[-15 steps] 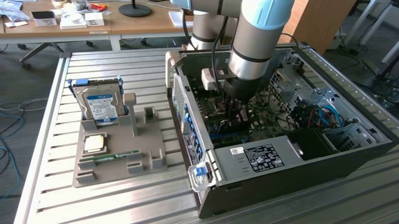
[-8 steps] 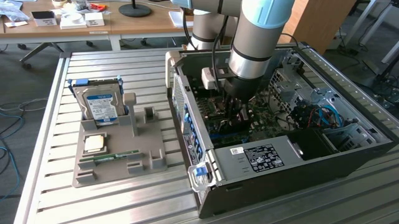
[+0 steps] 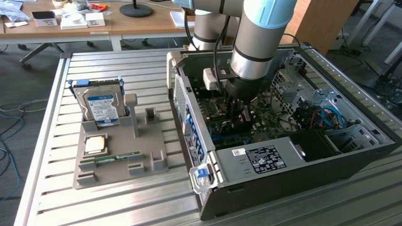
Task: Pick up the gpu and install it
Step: 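Insert the gpu into the slot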
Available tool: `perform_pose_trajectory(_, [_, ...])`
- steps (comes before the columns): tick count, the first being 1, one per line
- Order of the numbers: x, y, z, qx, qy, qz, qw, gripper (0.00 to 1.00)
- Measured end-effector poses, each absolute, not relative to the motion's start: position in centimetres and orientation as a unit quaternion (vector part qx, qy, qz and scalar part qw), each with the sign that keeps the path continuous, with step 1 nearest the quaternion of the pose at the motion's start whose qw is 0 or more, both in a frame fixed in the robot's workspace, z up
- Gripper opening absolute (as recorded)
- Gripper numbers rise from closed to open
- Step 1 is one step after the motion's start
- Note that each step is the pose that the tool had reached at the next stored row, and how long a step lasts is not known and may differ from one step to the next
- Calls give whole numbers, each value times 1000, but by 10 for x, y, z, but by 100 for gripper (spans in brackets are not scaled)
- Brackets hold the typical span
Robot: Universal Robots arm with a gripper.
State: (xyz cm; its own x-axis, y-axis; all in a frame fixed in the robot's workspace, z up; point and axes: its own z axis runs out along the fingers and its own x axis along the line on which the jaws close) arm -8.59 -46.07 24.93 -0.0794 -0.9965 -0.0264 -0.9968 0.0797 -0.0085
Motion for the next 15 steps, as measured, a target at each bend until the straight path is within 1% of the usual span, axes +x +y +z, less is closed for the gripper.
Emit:
perform_pose_trajectory(9, [-86,-461,249,-678,735,6,13,41])
perform_pose_trajectory(10, [-86,-461,249,-678,735,6,13,40])
perform_pose_trajectory(12, [-86,-461,249,-678,735,6,12,27])
perform_pose_trajectory(15, [-86,-461,249,-678,735,6,12,27])
